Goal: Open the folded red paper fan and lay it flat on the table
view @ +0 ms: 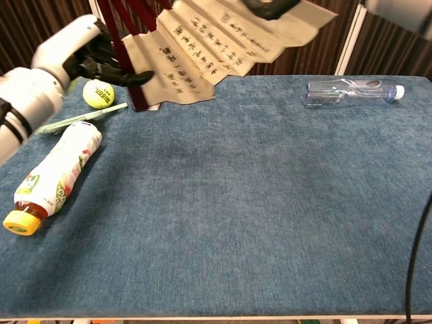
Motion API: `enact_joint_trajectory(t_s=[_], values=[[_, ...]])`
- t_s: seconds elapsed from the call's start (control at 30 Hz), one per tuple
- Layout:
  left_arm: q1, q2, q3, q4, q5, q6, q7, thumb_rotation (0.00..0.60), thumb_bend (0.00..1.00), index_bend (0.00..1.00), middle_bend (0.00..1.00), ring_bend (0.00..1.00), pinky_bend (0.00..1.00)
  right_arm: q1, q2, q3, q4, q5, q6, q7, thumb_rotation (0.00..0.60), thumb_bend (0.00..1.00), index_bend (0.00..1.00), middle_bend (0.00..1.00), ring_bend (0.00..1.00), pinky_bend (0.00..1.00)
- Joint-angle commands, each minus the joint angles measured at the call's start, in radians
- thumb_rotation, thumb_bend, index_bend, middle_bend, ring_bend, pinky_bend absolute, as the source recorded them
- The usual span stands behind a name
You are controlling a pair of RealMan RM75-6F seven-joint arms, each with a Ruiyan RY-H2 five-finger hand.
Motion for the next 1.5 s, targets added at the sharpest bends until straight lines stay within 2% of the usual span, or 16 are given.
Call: enact_joint_trajectory(t_s=[0.03,0.23,0.43,0.83,1.13,1.3,1.5], values=[[0.020,0.050,0.026,-0.010,0.019,0.084,0.241,0.600,0.31,0.72,0.76,0.66,0.50,-0.047,0.057,-0.032,-0.063,-0.025,0.044,-0.111,0.600,0.66,0.73,0.57,0.27,0.03],[0.028,0.057,0.022,-0.094,-0.017,0.141,0.497,0.600,0.32,0.72,0.78,0.70,0.50,-0.111,0.067,-0.057,-0.148,-0.010,0.121,-0.324,0.600,0.68,0.72,0.58,0.29,0.02],[0.028,0.069,0.016,-0.173,-0.064,0.158,0.662,0.600,0.32,0.72,0.80,0.74,0.50,-0.167,0.038,-0.067,-0.191,0.000,0.204,-0.464,0.600,0.71,0.72,0.59,0.30,0.00],[0.030,0.085,0.005,-0.306,-0.144,0.184,0.825,0.600,0.32,0.72,0.80,0.77,0.50,-0.263,-0.031,-0.086,-0.253,0.011,0.331,-0.683,0.600,0.75,0.72,0.59,0.31,0.00],[0.008,0.091,0.020,-0.327,-0.164,0.190,0.949,0.600,0.32,0.71,0.80,0.78,0.50,-0.314,-0.031,-0.099,-0.308,0.016,0.368,-0.793,0.600,0.75,0.72,0.59,0.31,0.00],[-0.004,0.076,0.024,-0.328,-0.172,0.191,0.977,0.600,0.33,0.71,0.80,0.78,0.50,-0.332,-0.027,-0.101,-0.326,0.017,0.372,-0.806,0.600,0.75,0.71,0.59,0.31,0.00],[-0.022,0.032,0.040,-0.266,-0.151,0.185,0.969,0.600,0.30,0.68,0.78,0.77,0.50,-0.344,-0.035,-0.103,-0.271,0.002,0.354,-0.756,0.600,0.75,0.69,0.59,0.30,0.00]])
